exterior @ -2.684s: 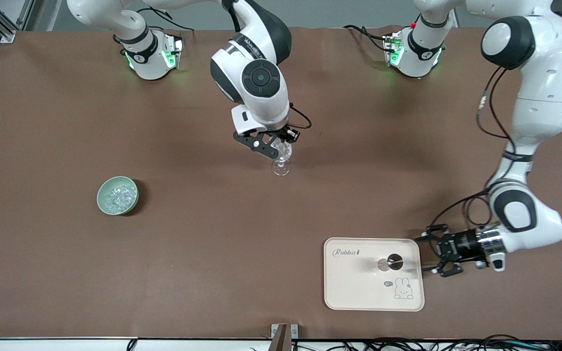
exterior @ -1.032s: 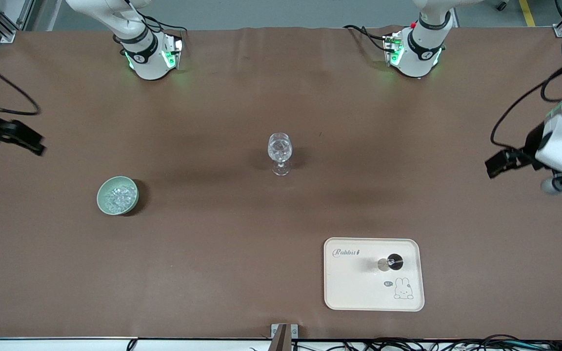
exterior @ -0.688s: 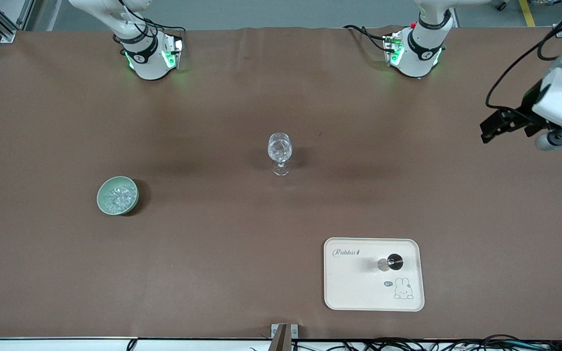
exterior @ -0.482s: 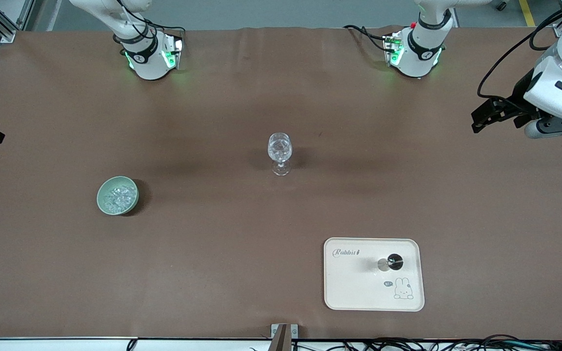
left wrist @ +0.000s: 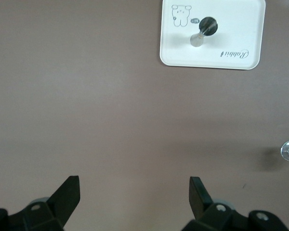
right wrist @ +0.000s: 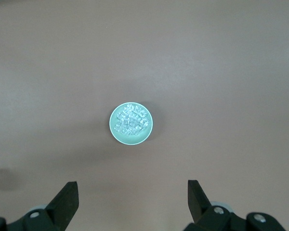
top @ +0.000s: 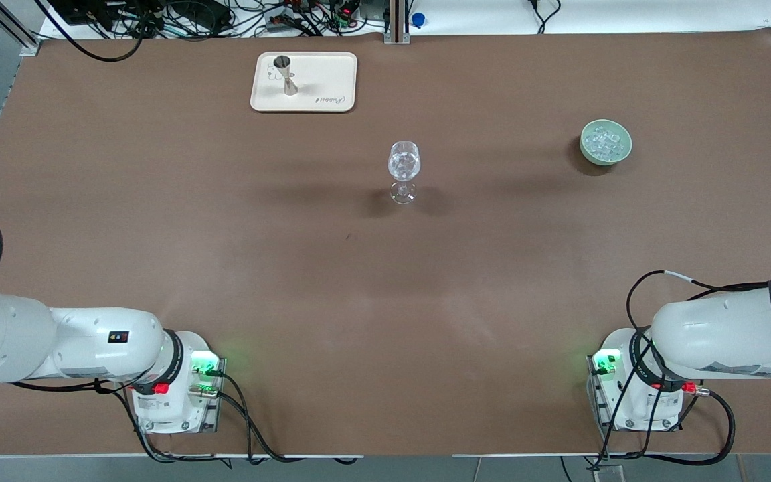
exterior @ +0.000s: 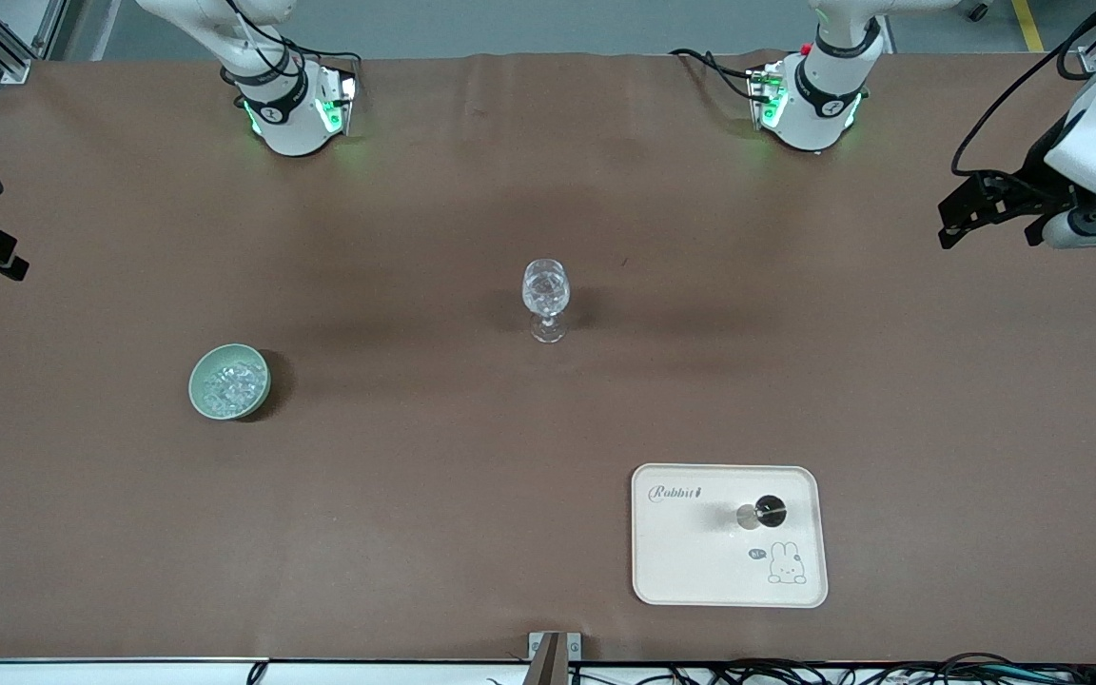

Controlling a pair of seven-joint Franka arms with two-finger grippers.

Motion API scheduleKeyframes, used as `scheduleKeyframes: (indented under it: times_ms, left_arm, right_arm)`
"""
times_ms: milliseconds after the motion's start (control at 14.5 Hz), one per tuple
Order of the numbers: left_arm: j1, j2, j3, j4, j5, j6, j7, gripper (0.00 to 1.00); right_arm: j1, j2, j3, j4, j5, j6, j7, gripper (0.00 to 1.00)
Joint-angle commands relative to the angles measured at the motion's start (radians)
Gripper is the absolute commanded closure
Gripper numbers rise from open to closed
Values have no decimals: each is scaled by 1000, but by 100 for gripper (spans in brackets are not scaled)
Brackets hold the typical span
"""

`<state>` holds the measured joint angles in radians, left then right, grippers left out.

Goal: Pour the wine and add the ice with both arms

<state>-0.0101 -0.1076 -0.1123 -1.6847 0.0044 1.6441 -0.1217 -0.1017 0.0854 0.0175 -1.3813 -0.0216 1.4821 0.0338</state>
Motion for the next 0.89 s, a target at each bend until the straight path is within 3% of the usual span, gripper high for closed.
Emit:
scheduleKeyframes:
  times_ms: [0,138,826]
  left_arm:
    - [-14,-12,-1,19,20,-47,16,0]
    - [-16,25,-4,75,40,-111,16,0]
    - [-10,40,-4,85,37,-113,74,0]
  right_arm:
    - [25,-26,-31,-27,17,0,12,0]
    - [19,-26,-30,-27,32,1,12,0]
    - [19,-26,-31,-27,32,-2,3,0]
